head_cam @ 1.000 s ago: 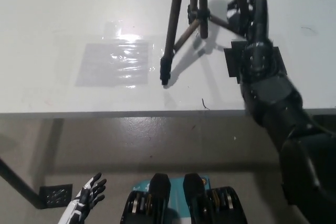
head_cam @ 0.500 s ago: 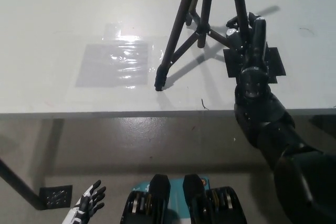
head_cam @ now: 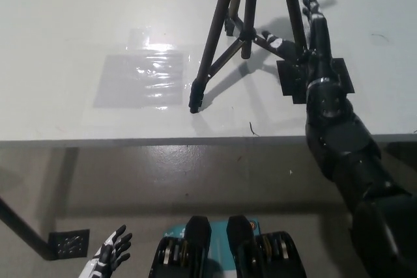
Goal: A tripod lies near the right hand side of the table and the robot grab a leg of the tripod using its right hand and put it up right.
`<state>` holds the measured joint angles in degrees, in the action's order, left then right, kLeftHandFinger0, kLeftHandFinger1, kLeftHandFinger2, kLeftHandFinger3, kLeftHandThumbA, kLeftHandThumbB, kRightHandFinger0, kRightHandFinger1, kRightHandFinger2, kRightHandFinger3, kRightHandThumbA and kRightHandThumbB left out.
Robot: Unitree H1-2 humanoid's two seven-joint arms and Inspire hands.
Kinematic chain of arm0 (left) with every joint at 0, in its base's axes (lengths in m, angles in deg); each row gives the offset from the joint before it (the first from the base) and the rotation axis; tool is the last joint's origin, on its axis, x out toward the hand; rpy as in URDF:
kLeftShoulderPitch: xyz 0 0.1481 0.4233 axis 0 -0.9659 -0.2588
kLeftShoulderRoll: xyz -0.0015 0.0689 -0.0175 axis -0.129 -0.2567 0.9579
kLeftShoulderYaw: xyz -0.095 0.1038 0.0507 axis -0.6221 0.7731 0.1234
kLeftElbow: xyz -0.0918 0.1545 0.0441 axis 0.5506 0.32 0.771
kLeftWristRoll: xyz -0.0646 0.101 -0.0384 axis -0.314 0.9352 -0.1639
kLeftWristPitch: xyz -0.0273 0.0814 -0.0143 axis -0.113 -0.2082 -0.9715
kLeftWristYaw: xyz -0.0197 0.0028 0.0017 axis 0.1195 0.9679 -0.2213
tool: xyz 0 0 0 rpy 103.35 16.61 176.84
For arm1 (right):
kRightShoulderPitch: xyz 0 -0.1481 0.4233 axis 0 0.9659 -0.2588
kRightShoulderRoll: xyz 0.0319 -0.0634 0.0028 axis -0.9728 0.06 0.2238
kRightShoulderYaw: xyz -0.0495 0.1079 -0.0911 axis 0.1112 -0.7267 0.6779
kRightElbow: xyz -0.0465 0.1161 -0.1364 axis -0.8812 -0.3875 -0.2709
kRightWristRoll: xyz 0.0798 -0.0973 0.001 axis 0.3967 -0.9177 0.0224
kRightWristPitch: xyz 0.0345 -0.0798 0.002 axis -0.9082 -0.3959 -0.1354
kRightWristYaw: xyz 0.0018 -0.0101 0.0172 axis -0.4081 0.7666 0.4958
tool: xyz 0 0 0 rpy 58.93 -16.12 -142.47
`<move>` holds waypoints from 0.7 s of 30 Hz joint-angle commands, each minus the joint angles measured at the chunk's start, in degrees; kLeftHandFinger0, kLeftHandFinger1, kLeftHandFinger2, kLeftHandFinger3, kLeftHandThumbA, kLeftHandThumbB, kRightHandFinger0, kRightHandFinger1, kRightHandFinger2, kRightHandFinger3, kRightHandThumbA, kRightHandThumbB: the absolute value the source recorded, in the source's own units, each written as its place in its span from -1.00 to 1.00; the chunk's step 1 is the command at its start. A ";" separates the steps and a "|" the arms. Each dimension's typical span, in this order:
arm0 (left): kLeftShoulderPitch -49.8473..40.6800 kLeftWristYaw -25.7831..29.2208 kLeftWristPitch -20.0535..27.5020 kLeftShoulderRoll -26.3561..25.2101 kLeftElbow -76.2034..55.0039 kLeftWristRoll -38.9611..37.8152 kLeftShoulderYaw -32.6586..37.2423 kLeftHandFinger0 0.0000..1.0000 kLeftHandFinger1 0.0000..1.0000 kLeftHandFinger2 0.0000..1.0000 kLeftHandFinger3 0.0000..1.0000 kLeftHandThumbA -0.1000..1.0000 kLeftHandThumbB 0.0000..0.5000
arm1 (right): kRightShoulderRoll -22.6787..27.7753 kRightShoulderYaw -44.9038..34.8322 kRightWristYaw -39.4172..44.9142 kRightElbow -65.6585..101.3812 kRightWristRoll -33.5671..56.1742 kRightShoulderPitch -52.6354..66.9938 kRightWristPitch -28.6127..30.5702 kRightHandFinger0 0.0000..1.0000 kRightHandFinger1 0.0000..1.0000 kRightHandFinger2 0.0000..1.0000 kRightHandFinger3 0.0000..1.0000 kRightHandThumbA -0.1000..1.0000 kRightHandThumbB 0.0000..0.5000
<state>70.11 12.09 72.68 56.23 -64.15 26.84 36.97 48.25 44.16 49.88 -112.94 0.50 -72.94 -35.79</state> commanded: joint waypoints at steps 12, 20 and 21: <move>-2.59 0.33 2.65 -0.31 -1.32 0.04 -0.41 1.00 1.00 1.00 1.00 1.00 -0.24 | 5.74 4.84 16.67 74.32 14.69 7.71 -19.55 1.00 1.00 1.00 1.00 0.85 1.00; -1.56 0.31 2.94 -0.71 -0.50 0.25 -0.59 1.00 1.00 1.00 1.00 1.00 -0.20 | 6.79 4.21 13.87 102.14 5.91 21.89 -13.30 1.00 1.00 1.00 1.00 0.95 0.84; -1.45 0.32 3.06 -0.73 -0.43 0.25 -0.62 1.00 1.00 1.00 1.00 1.00 -0.22 | 8.39 4.50 14.56 102.93 7.75 23.83 -9.27 1.00 1.00 1.00 1.00 0.97 0.77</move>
<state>70.07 12.08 72.61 56.23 -63.58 26.84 36.94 49.03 45.06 56.53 -70.65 4.67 -55.68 -44.12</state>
